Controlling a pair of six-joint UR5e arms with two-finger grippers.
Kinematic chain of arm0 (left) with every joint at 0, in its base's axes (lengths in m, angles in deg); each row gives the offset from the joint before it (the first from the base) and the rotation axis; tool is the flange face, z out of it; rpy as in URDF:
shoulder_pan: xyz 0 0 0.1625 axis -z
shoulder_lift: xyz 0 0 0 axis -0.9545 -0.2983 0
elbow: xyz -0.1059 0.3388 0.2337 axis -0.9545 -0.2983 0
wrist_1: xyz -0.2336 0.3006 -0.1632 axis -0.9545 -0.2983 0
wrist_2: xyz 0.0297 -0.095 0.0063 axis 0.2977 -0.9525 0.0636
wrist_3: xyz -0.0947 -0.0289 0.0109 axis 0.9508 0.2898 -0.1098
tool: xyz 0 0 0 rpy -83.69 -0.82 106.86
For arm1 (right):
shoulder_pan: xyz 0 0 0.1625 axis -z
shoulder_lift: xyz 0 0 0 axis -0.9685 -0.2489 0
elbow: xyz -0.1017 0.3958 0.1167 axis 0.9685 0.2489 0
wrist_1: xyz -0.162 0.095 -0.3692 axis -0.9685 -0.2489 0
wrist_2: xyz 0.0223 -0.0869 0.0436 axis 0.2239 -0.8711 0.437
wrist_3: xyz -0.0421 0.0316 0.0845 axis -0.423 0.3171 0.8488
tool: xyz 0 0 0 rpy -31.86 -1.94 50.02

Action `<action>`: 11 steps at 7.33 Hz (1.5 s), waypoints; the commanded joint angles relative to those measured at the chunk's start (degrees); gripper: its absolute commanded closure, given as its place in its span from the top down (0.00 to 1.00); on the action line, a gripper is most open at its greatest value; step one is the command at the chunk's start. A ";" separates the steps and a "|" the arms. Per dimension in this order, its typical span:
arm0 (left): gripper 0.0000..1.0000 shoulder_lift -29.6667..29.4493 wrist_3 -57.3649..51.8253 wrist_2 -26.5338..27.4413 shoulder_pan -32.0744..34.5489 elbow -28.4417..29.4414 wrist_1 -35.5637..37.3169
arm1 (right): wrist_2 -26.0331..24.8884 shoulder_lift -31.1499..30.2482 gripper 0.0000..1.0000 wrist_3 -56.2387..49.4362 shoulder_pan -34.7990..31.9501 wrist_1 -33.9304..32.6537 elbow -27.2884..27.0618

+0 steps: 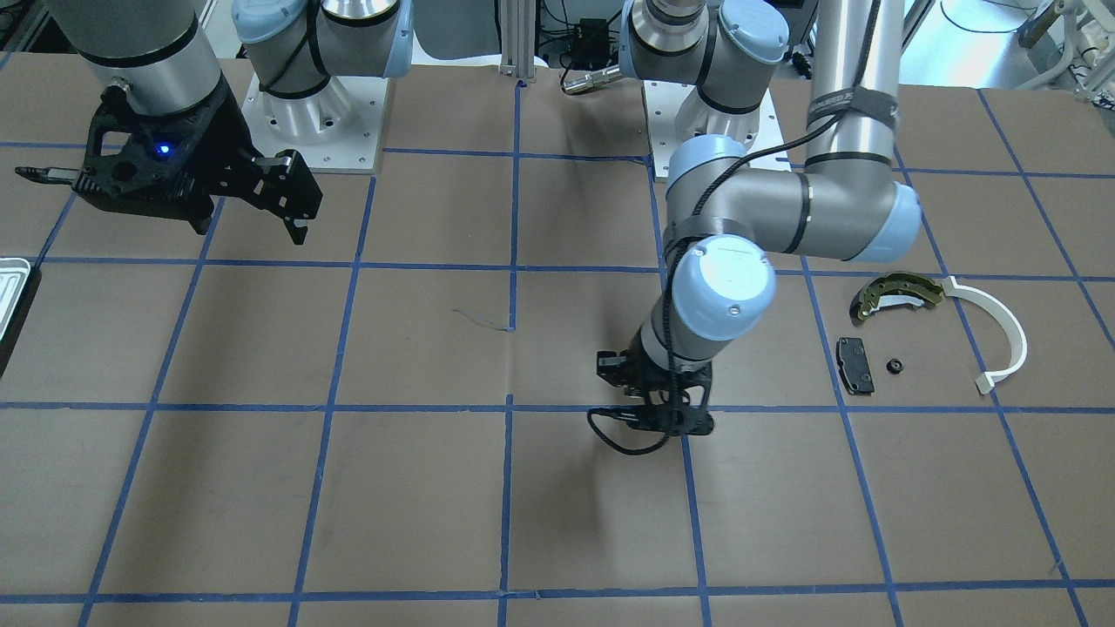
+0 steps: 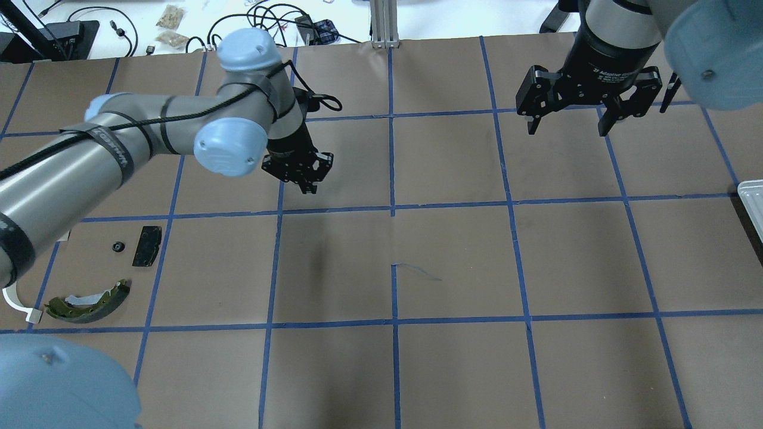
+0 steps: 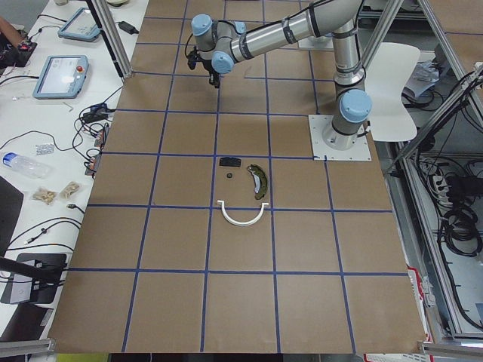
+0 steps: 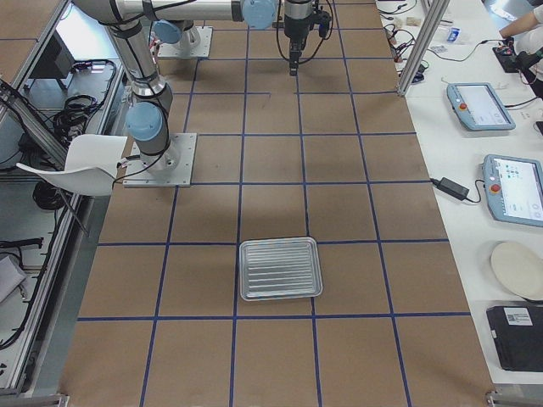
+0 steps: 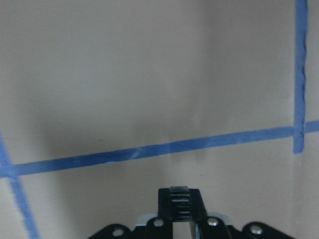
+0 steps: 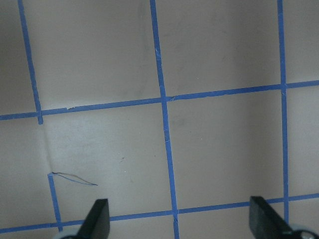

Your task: Place bearing gear from tray to pile

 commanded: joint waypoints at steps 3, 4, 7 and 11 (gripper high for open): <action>0.00 3.83 -11.31 8.80 -22.06 0.96 -8.42 | 0.56 -0.22 1.00 -0.55 -1.27 3.32 -0.14; 0.00 4.18 -13.71 10.21 -26.82 0.87 -8.78 | 0.65 -0.22 1.00 -0.55 -1.36 3.60 -0.14; 0.00 2.44 -24.29 12.95 -36.00 -2.02 -6.52 | 4.95 -0.13 1.00 -3.37 -1.45 3.17 -0.23; 0.00 -1.08 -33.24 12.77 -36.18 -3.70 0.18 | 3.02 -0.13 1.00 -3.54 -1.45 3.17 -0.23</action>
